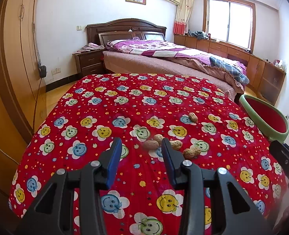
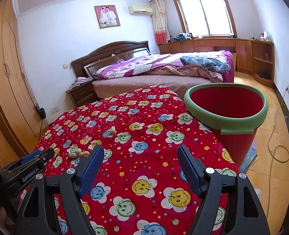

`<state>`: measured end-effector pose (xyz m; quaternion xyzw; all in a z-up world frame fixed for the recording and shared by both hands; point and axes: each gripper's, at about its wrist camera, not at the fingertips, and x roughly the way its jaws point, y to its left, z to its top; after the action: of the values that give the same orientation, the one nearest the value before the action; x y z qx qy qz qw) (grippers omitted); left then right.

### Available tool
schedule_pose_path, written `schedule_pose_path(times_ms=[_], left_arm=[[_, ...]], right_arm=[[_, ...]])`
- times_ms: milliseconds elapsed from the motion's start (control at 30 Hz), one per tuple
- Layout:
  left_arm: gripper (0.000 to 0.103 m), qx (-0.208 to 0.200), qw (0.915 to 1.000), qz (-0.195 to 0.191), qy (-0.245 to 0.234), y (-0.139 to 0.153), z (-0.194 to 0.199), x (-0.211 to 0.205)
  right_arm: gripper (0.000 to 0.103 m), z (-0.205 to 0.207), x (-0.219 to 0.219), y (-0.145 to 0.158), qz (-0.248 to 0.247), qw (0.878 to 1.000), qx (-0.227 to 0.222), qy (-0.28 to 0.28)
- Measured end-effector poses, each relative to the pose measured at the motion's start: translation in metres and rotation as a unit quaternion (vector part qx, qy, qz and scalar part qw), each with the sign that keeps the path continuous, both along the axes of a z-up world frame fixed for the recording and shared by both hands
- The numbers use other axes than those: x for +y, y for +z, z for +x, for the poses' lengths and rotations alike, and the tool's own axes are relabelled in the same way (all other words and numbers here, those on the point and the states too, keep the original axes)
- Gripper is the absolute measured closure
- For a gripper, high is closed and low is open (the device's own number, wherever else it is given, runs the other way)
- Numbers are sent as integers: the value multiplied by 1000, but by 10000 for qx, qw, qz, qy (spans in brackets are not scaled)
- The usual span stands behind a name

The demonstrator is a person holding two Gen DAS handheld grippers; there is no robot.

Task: Collect trash

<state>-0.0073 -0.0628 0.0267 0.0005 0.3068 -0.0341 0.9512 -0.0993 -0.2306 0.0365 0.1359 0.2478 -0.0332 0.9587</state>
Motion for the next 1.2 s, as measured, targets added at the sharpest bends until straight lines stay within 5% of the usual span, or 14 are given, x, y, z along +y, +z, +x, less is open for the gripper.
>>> schedule_pose_path(times_ms=[1200], left_arm=[[61, -27, 10000, -8, 37, 1, 1, 2]], right_arm=[[25, -1, 3, 0, 19, 10000, 13, 36]])
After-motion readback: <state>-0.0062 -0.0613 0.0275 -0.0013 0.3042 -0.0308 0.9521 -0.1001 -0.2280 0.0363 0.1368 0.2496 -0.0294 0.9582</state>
